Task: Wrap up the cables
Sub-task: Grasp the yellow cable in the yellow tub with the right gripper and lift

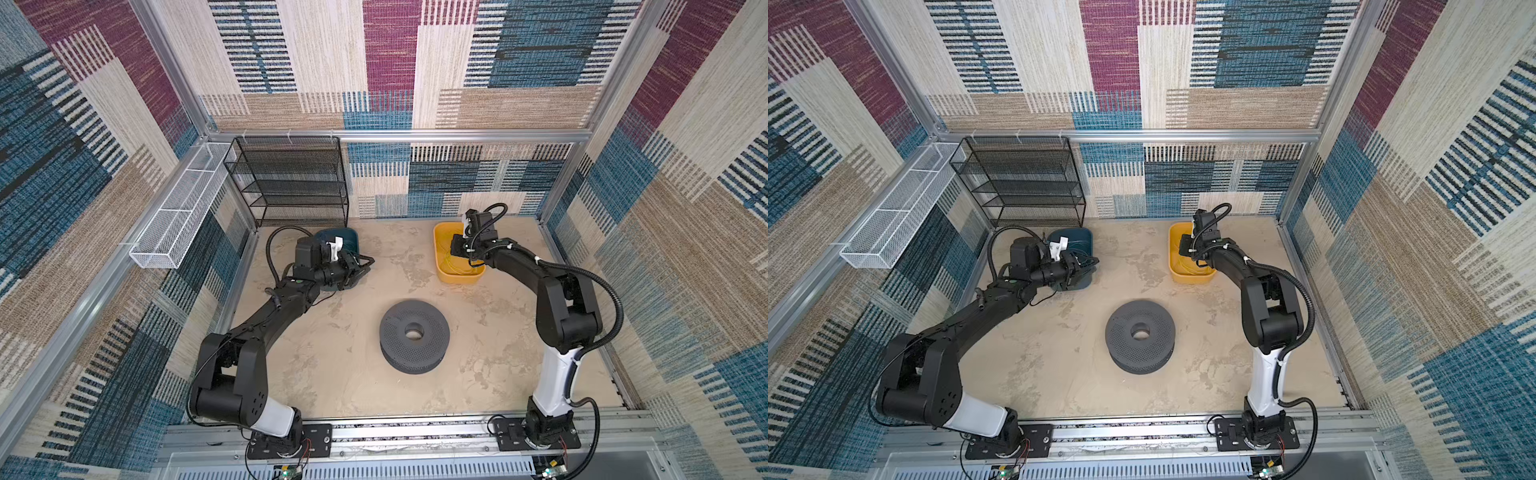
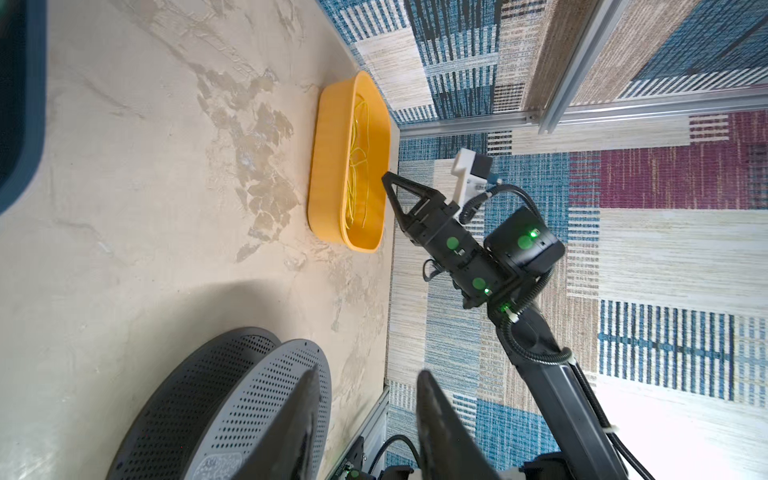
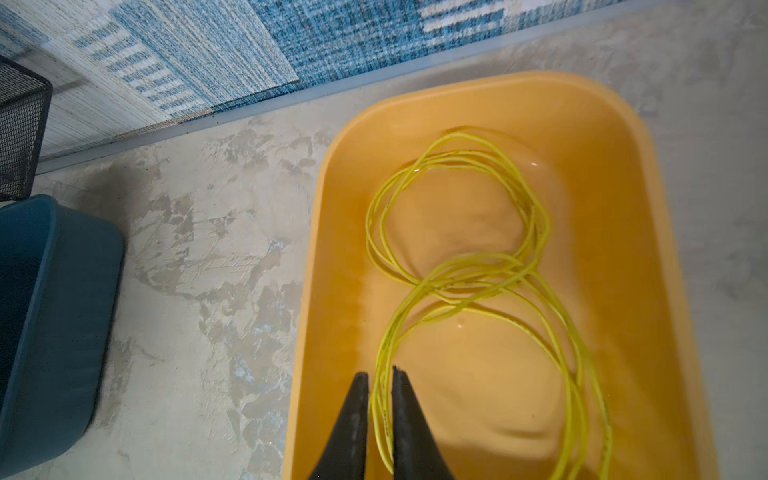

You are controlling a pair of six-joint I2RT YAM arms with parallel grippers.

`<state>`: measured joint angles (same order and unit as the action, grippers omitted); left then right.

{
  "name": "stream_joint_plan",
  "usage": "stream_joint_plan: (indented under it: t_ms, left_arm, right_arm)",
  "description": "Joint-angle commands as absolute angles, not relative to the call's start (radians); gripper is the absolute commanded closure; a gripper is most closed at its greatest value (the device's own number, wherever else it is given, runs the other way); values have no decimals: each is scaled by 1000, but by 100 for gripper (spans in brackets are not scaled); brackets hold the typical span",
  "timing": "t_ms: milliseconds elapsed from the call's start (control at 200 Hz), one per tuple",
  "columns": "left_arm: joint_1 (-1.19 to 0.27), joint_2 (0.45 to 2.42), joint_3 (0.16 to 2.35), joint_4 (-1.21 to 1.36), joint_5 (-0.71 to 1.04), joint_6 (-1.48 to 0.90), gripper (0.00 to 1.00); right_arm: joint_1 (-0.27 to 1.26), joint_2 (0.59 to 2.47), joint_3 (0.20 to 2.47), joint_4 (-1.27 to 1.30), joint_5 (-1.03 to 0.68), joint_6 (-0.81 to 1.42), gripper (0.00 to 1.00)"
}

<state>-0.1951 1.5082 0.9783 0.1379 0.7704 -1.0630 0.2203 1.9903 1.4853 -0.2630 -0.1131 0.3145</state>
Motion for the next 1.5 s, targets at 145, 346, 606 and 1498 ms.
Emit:
stream_joint_plan:
  t_ms: [145,346,606,1498]
  left_arm:
    - [-196,1517,977,192,826,-1098,59]
    - [-196,1522,977,196,833,-1101,59]
    - [-194,1526,977,201,836,-1104,59]
    - [-194,1508,983,209,845,-1100,59]
  right_arm:
    - [219,2070,1507,-273,-194,327,82]
    - [219,2089,1500,-275,-178,314,80]
    - [219,2094,1516,-287,-176,298,88]
    - [219,1912,1528,-299,-229,284,95]
